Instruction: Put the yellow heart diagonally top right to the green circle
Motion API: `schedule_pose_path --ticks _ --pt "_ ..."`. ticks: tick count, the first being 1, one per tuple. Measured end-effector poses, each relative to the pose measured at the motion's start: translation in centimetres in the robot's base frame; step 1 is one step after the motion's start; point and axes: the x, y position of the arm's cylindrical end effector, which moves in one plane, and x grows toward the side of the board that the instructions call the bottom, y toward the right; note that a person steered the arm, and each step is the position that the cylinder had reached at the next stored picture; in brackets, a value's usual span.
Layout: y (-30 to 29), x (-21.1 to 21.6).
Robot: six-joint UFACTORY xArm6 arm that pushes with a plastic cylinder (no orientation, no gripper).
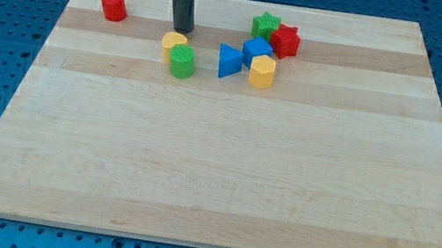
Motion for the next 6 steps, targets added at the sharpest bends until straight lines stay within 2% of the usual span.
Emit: schedule_pose_path --ticks 1,2,3,5,6 --pt "-5.5 1.1" --pt "-5.4 6.8" --pt "-3.9 6.6" --pt "5.9 5.0" --pt "7.3 2.7"
